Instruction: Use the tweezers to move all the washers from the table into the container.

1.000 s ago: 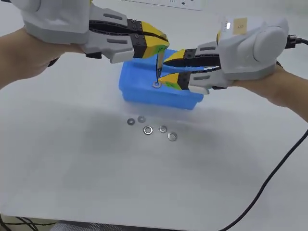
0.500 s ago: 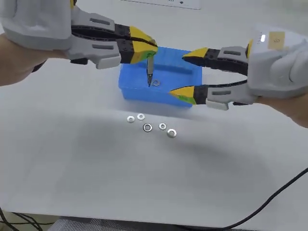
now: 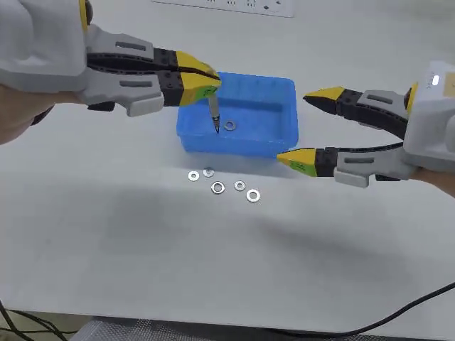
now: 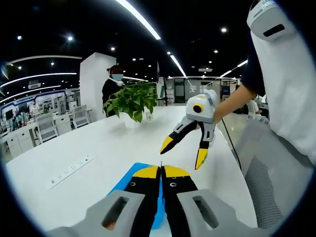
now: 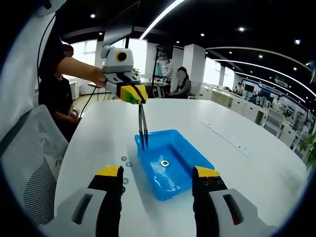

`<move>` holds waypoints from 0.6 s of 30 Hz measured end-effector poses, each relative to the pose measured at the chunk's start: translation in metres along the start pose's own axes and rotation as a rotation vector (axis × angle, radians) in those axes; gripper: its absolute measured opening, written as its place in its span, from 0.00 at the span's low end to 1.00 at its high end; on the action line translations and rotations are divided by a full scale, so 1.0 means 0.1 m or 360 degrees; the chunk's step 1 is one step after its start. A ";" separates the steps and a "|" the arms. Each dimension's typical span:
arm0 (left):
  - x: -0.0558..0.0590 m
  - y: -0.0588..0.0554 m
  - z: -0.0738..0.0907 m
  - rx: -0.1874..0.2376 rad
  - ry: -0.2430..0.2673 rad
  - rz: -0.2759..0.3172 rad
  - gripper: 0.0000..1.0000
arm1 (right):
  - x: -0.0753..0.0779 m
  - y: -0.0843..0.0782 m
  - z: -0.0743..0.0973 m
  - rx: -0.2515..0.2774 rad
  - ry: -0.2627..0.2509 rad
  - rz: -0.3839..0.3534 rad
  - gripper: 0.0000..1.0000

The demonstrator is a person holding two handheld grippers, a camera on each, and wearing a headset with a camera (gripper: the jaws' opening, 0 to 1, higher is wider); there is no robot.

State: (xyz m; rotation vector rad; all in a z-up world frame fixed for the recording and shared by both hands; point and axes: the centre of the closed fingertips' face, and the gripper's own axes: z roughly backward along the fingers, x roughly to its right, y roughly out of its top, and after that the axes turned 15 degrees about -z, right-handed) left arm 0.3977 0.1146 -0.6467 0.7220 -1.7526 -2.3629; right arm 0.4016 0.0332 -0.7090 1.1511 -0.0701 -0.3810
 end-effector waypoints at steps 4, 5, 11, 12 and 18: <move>-0.02 0.05 0.00 0.0017 0.0011 -0.0009 0.05 | -0.02 -0.02 0.04 0.0002 -0.0011 -0.0015 0.58; -0.03 0.06 0.00 0.0018 0.0012 -0.0011 0.05 | -0.03 -0.01 0.05 0.0009 -0.0012 -0.0019 0.58; -0.08 0.11 0.07 0.0011 0.0031 -0.0040 0.05 | -0.04 0.01 0.13 0.0026 -0.0038 -0.0027 0.59; -0.08 0.13 0.08 0.0016 0.0034 -0.0041 0.05 | -0.04 0.00 0.15 0.0025 -0.0045 -0.0034 0.59; -0.06 0.25 0.14 0.0034 0.0032 -0.0069 0.05 | -0.06 -0.08 0.20 -0.0004 -0.0056 -0.0047 0.62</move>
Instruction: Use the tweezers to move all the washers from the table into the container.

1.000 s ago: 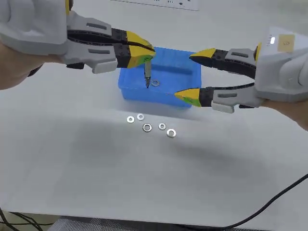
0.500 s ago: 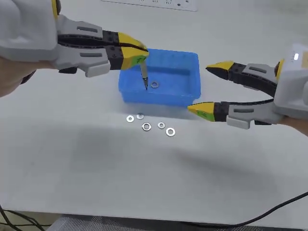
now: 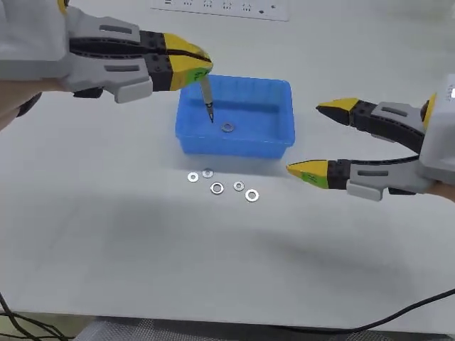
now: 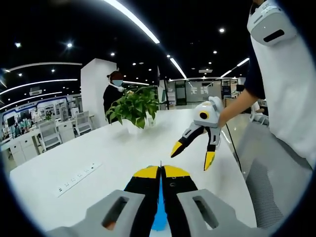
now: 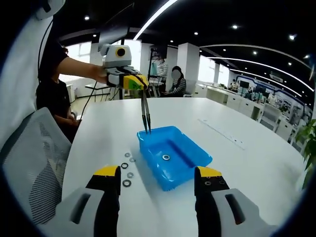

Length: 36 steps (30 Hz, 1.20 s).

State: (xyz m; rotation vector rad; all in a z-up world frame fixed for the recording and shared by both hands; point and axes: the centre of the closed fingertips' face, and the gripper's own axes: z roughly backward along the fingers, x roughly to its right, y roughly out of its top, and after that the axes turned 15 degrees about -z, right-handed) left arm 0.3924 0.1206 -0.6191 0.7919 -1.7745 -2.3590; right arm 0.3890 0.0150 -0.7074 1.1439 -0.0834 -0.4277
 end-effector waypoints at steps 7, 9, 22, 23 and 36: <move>0.10 0.11 0.06 0.0024 -0.0013 -0.0017 0.05 | -0.04 -0.12 0.03 -0.0068 0.0005 -0.0020 0.72; 0.16 0.15 0.08 0.0033 -0.0023 -0.0015 0.05 | -0.05 -0.14 0.03 -0.0081 0.0007 -0.0020 0.75; 0.46 0.16 0.06 0.0067 -0.0079 0.0018 0.05 | -0.19 -0.37 0.03 -0.0239 0.0066 -0.0012 0.90; 0.49 0.15 0.05 0.0064 -0.0092 0.0016 0.05 | -0.20 -0.39 0.04 -0.0251 0.0067 -0.0015 0.91; 0.74 -0.03 0.00 0.0055 -0.0157 0.0083 0.05 | -0.28 -0.49 0.06 -0.0268 0.0081 -0.0032 1.00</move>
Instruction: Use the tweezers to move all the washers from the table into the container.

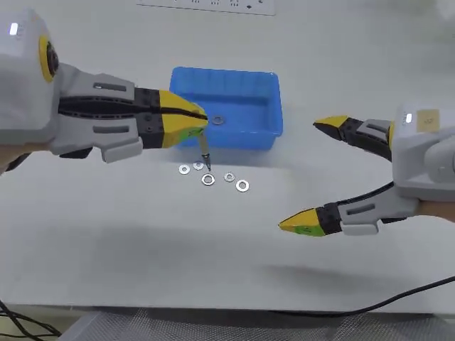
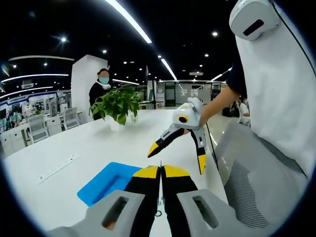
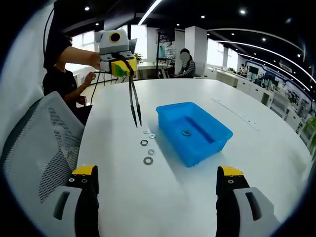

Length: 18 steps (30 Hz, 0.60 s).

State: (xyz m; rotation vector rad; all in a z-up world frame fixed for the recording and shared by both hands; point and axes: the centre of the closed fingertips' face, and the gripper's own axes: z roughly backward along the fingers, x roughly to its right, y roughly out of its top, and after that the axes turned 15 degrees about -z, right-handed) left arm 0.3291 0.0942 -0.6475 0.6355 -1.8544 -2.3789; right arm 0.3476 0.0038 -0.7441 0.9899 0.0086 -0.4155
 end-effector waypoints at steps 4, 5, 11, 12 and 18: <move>0.04 -0.10 -0.02 -0.0019 -0.0002 0.0020 0.05 | -0.05 -0.02 -0.03 -0.0005 0.0023 -0.0006 1.00; 0.05 -0.11 -0.03 -0.0025 -0.0004 0.0021 0.05 | -0.05 -0.02 -0.04 -0.0003 0.0027 -0.0008 1.00; 0.04 -0.23 -0.06 -0.0038 -0.0007 0.0049 0.05 | -0.07 -0.02 -0.08 -0.0006 0.0050 -0.0016 1.00; 0.04 -0.25 -0.07 -0.0043 -0.0008 0.0054 0.05 | -0.07 -0.02 -0.09 -0.0007 0.0052 -0.0016 1.00; 0.00 -0.35 -0.08 -0.0045 0.0004 0.0092 0.05 | -0.04 0.00 -0.12 -0.0001 0.0056 -0.0014 0.99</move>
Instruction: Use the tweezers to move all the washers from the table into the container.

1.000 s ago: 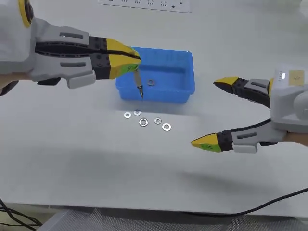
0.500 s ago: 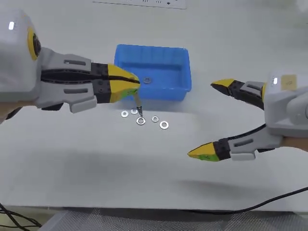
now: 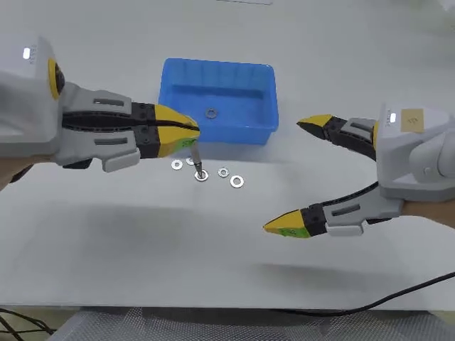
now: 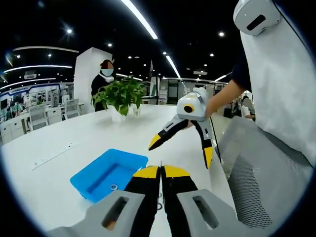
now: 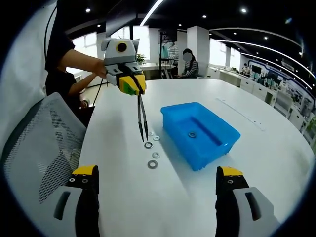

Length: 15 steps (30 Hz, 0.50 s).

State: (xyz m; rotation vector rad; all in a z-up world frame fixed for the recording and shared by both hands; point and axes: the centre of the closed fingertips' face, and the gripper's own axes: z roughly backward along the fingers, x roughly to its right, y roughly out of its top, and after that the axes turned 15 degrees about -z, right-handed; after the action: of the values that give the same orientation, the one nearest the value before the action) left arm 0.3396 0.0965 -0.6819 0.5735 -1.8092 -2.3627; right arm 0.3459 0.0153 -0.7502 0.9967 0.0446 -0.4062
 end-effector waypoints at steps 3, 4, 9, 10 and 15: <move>0.01 -0.02 -0.01 0.0002 -0.0009 0.0008 0.05 | 0.01 0.00 -0.02 -0.0001 0.0004 -0.0007 0.99; 0.01 -0.03 -0.02 0.0002 -0.0008 0.0009 0.05 | 0.01 -0.01 -0.03 -0.0006 0.0006 -0.0007 0.99; 0.01 -0.05 -0.03 0.0007 -0.0011 0.0021 0.05 | -0.01 -0.01 -0.07 -0.0005 0.0017 -0.0016 0.99; 0.02 -0.07 -0.03 0.0004 -0.0015 0.0021 0.05 | -0.02 -0.01 -0.07 -0.0004 0.0019 -0.0017 0.99; 0.06 -0.11 -0.04 -0.0019 -0.0027 0.0013 0.05 | -0.02 0.00 -0.09 -0.0006 0.0025 -0.0015 0.98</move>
State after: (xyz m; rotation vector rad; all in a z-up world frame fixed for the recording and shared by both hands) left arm 0.3372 0.0947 -0.6947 0.5455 -1.7999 -2.3786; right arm 0.3453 0.0232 -0.7549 0.9963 0.0647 -0.4069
